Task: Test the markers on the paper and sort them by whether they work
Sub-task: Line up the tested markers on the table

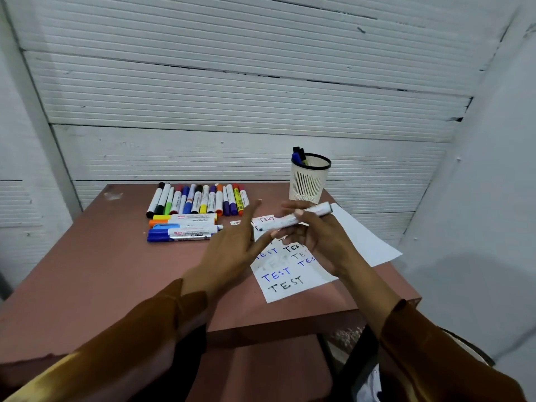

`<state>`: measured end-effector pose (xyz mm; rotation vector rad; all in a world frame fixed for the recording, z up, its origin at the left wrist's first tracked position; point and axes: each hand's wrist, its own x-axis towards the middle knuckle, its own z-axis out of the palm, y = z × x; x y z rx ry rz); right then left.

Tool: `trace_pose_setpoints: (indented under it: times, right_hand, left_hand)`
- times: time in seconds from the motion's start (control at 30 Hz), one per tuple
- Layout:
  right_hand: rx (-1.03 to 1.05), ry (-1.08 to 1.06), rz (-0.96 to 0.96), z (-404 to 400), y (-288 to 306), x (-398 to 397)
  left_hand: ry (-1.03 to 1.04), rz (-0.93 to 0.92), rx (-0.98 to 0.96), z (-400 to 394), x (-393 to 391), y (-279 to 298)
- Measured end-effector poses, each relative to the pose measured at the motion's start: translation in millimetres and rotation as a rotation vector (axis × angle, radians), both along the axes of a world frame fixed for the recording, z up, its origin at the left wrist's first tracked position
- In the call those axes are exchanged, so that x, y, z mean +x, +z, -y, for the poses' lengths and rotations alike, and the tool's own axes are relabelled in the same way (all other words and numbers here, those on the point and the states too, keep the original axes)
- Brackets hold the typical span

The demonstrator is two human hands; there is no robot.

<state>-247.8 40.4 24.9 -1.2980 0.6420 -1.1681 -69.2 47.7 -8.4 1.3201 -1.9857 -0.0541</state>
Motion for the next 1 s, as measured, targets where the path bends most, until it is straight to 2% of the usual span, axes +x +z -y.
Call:
trace_pose_setpoints:
  times: [0.1,0.23,0.3,0.43,0.5,0.7,1.0]
  right_hand:
    - [0.106,-0.053,0.150,-0.7,-8.4,-15.4]
    - [0.081,-0.304,-0.027,0.7,-23.3,-23.5]
    - [0.078,-0.390,-0.126,0.0,-30.1,-23.1]
    - [0.047,-0.659,-0.111,-2.3,-41.6,-19.7]
    - [-0.012,-0.774,-0.211,-6.5,-42.6,-17.2]
    - [-0.162,-0.779,-0.457,-16.9,-44.2,-8.2]
    - [-0.171,-0.784,-0.543,-12.9,-48.6,-8.2]
  left_hand:
    - [0.073,0.170,0.083,2.3,11.6,-6.1]
    - [-0.007,0.308,0.167,2.4,23.5,-12.8]
    - [-0.022,0.318,0.164,2.2,26.6,-17.2]
    - [-0.025,0.284,0.120,2.3,28.6,-22.7]
    - [-0.017,0.271,0.117,1.5,29.0,-23.5]
    - [-0.007,0.281,0.131,-1.1,28.1,-21.3]
    - [-0.034,0.292,0.168,0.4,29.9,-22.8]
